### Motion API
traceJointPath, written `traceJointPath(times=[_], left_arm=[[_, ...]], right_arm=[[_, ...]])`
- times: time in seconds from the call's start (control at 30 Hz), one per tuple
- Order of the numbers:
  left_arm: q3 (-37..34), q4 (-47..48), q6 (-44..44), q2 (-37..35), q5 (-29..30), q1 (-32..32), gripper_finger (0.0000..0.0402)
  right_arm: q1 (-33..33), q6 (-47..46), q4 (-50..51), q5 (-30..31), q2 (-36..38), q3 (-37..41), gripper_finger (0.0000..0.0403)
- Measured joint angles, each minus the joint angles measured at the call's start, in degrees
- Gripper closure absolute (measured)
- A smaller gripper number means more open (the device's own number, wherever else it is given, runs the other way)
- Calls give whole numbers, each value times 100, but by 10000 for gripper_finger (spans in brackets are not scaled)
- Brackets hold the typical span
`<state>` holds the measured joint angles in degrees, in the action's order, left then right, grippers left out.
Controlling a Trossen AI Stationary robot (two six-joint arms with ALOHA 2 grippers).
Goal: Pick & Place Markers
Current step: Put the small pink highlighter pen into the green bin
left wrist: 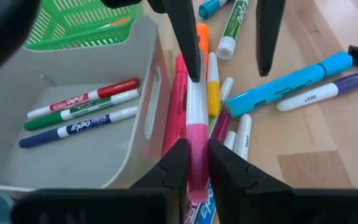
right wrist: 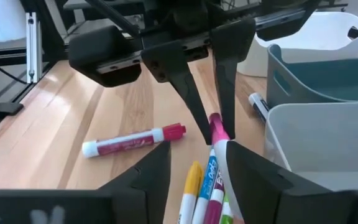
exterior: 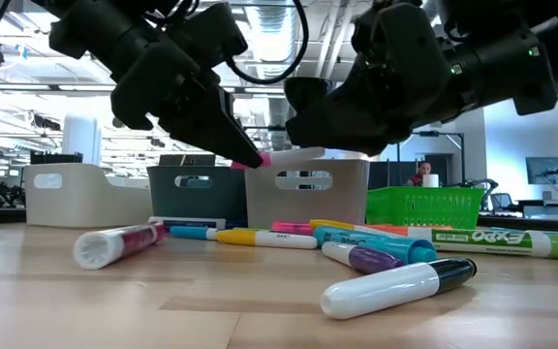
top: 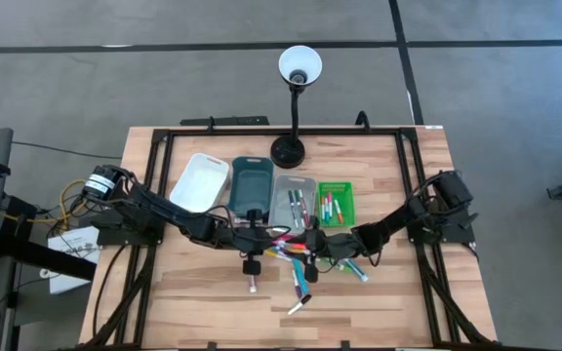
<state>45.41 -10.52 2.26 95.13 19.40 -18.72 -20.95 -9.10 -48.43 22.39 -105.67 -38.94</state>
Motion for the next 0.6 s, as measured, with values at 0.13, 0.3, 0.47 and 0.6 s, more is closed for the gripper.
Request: traceJointPath(times=[0.13,0.3,0.47,0.6], left_arm=[[0,-45,0,0,-11,-18,356],[2,-146,0,0,-5,-78,355],[7,-151,0,-9,-7,-80,357],[7,-155,0,-9,-7,-81,357]], right_arm=[[13,-67,14,13,-4,0,275],[90,-288,76,27,-12,0,279],[91,-293,241,20,-17,2,279],[92,-293,352,15,-17,2,281]])
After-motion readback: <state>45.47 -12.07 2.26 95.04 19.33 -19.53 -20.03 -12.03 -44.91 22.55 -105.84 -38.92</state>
